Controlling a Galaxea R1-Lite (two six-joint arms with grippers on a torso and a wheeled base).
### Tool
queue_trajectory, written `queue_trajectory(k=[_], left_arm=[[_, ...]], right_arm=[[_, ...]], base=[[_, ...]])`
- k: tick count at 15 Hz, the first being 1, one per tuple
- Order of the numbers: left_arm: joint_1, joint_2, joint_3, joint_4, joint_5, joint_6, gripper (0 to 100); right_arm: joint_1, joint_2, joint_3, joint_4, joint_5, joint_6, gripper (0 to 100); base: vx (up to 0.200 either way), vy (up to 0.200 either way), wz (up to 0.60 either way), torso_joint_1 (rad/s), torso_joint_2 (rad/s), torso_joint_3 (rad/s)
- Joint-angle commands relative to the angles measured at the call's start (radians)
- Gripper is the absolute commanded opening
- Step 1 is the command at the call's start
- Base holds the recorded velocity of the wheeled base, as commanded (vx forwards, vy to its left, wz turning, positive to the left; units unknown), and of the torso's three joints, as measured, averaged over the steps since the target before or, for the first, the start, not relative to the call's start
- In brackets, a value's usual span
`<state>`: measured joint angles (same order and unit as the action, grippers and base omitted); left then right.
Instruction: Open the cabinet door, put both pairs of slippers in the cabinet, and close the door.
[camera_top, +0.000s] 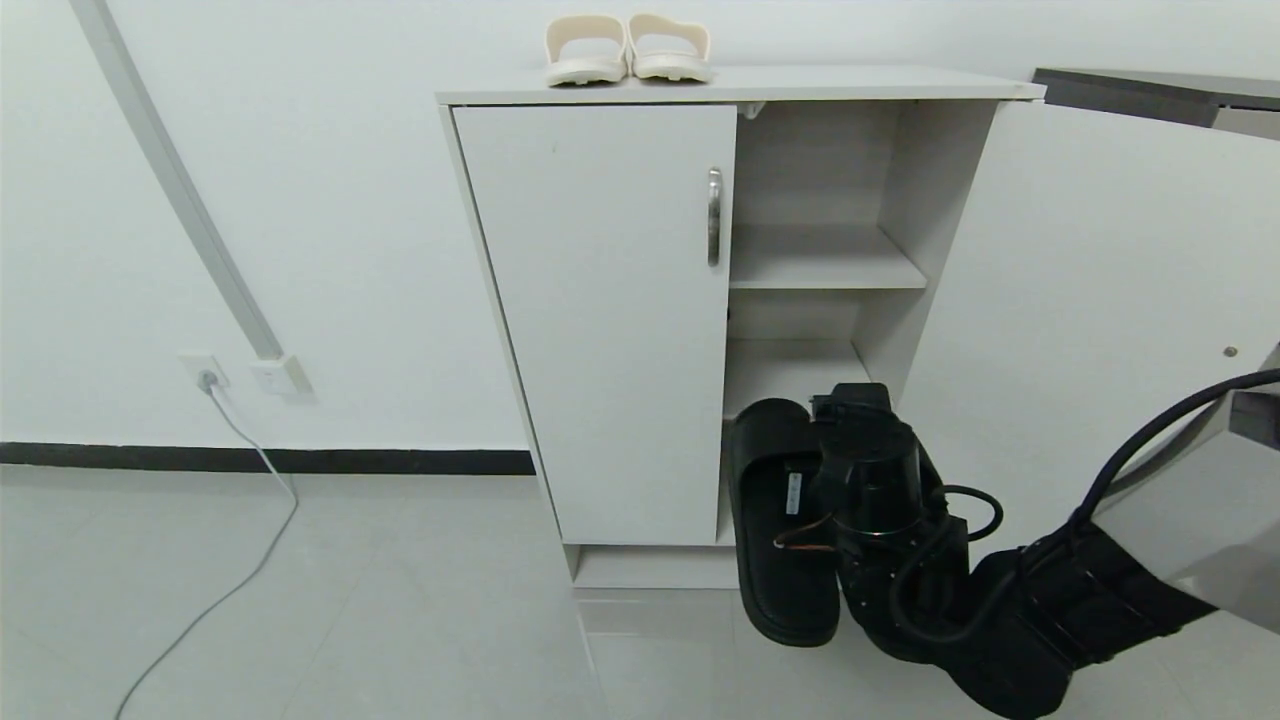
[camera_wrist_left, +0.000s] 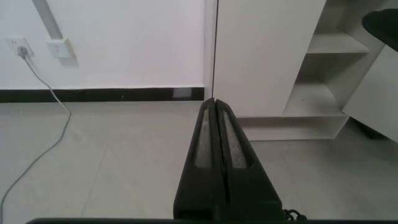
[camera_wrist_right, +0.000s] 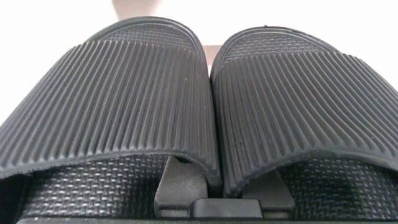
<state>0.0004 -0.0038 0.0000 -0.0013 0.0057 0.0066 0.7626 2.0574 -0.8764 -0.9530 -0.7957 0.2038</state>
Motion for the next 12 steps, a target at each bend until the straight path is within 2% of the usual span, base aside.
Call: queue_trajectory(k=[1, 7, 12], left_arm=[[0.0, 0.004, 0.0, 0.0, 0.0, 0.001, 0], [0.001, 0.004, 0.0, 0.0, 0.0, 0.001, 0], [0.001, 0.004, 0.0, 0.0, 0.002, -0.002, 0]], right_arm=[[0.023, 0.03, -0.033, 0.002, -0.003, -0.001, 0], [0.029, 0.086, -0.047, -0.003, -0.003, -0.003, 0], [0.029, 0.151, -0.122, -0.003, 0.01, -0.006, 0]], base=[[0.0, -0.2, 0.0, 0.002, 0.0, 0.007], [0.0, -0.2, 0.0, 0.005, 0.0, 0.003], [0.0, 0.0, 0.0, 0.0, 0.0, 0.0]])
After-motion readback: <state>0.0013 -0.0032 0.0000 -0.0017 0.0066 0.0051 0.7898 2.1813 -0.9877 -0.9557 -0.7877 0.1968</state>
